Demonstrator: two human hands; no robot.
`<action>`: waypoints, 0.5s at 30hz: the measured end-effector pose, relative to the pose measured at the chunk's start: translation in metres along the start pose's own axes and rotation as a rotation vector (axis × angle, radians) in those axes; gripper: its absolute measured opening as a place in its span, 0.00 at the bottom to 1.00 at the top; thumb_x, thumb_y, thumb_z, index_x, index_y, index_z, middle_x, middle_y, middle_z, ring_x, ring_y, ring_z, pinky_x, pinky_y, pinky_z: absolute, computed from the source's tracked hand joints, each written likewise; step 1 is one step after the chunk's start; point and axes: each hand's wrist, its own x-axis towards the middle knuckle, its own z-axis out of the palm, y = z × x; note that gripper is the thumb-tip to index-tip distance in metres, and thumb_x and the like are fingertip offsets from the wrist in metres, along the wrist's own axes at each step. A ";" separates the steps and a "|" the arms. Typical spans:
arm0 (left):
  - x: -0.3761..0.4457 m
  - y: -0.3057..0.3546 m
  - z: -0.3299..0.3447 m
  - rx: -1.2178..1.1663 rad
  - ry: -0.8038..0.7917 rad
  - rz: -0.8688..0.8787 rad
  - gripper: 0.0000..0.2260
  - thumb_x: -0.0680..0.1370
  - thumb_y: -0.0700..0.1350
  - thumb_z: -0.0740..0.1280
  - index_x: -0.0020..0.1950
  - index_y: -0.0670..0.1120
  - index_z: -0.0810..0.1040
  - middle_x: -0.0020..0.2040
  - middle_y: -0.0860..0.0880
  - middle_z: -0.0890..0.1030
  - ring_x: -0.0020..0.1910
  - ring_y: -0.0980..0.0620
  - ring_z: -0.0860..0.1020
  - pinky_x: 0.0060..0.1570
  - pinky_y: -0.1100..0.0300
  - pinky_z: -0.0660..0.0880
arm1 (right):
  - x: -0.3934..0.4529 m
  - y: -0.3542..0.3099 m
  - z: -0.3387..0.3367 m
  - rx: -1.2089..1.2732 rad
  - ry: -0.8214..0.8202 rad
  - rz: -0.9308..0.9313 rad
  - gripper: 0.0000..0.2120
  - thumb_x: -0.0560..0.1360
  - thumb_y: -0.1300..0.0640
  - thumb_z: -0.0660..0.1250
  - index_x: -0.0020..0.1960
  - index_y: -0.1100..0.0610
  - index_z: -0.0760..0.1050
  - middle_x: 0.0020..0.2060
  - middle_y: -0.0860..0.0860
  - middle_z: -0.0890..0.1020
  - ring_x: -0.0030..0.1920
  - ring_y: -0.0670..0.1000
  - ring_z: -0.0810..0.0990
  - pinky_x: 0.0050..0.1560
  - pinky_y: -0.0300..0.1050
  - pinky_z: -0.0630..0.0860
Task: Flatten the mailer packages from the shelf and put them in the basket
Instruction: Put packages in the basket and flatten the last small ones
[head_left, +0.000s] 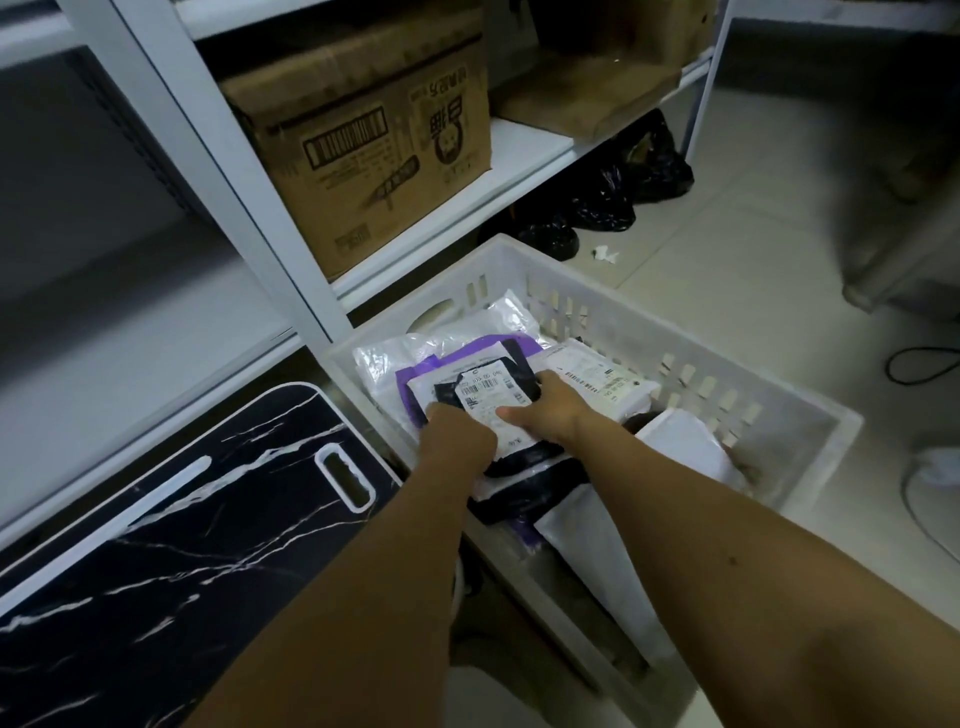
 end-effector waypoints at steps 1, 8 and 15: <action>-0.001 -0.001 -0.001 0.139 0.069 0.066 0.26 0.74 0.42 0.68 0.69 0.39 0.63 0.66 0.38 0.70 0.65 0.41 0.71 0.59 0.53 0.73 | -0.001 0.001 0.006 -0.170 0.068 -0.048 0.34 0.71 0.42 0.73 0.69 0.56 0.64 0.63 0.56 0.75 0.62 0.59 0.74 0.62 0.56 0.72; -0.012 -0.024 -0.009 0.860 0.122 0.399 0.32 0.77 0.60 0.58 0.78 0.54 0.50 0.79 0.47 0.47 0.77 0.42 0.42 0.71 0.33 0.45 | -0.015 0.004 0.046 -0.838 0.247 -0.460 0.22 0.82 0.43 0.47 0.76 0.42 0.53 0.78 0.51 0.54 0.78 0.57 0.49 0.72 0.67 0.52; -0.007 -0.035 -0.007 1.131 0.058 0.431 0.29 0.78 0.60 0.54 0.78 0.57 0.53 0.79 0.47 0.49 0.77 0.40 0.41 0.68 0.32 0.45 | -0.015 0.036 0.069 -0.966 0.017 -0.349 0.36 0.79 0.39 0.56 0.78 0.42 0.37 0.79 0.50 0.39 0.78 0.55 0.36 0.72 0.70 0.41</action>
